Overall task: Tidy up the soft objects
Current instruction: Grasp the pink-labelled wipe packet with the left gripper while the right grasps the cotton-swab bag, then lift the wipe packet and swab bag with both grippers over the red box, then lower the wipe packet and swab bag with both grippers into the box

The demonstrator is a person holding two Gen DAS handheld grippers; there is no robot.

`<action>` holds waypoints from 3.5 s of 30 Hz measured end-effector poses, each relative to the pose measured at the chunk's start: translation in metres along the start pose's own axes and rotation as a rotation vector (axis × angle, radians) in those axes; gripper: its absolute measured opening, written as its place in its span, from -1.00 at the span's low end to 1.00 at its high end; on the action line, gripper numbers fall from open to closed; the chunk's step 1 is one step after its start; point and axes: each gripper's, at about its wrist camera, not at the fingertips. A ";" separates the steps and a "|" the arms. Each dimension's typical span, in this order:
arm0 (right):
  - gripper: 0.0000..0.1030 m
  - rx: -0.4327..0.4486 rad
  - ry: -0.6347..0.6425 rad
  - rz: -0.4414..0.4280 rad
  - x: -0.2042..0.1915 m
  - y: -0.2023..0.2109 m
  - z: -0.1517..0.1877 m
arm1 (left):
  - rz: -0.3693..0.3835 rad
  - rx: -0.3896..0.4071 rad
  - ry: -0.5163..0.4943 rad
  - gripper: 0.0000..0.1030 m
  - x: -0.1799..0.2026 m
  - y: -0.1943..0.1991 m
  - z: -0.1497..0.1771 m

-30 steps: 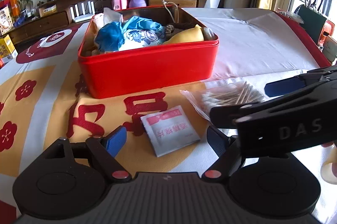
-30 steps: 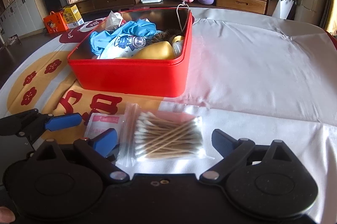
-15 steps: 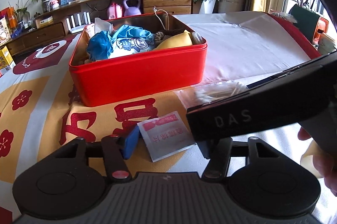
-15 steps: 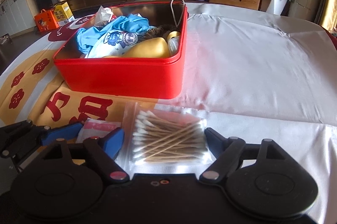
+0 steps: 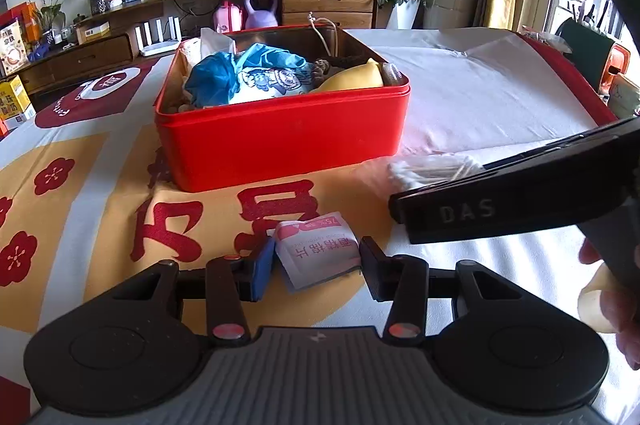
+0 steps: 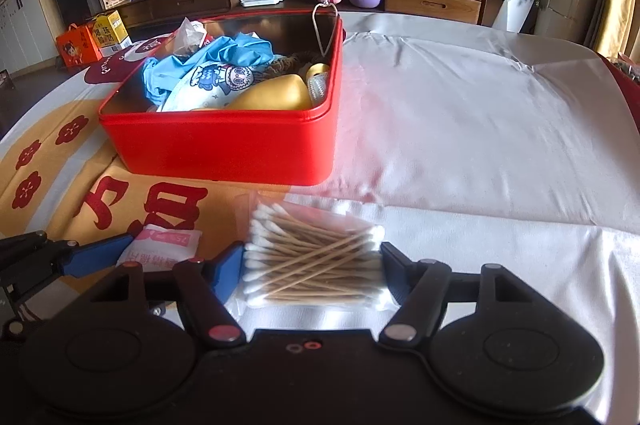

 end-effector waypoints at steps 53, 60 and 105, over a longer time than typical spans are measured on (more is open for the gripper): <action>0.37 0.256 0.065 -0.005 -0.007 0.115 -0.075 | 0.049 0.235 0.044 -0.12 -0.005 0.102 -0.119; 0.37 0.237 0.118 0.030 -0.003 0.087 -0.094 | 0.022 0.221 0.024 -0.12 -0.011 0.075 -0.143; 0.42 0.114 0.274 -0.031 -0.014 -0.029 -0.103 | 0.028 -0.029 0.021 -0.11 -0.023 -0.087 -0.157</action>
Point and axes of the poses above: each gripper's, at about its wrist camera, not at the fingertips, and y roughly against the way its jaws point, x to its right, z to its underside, and after that the axes turned 14 degrees about y, right-handed
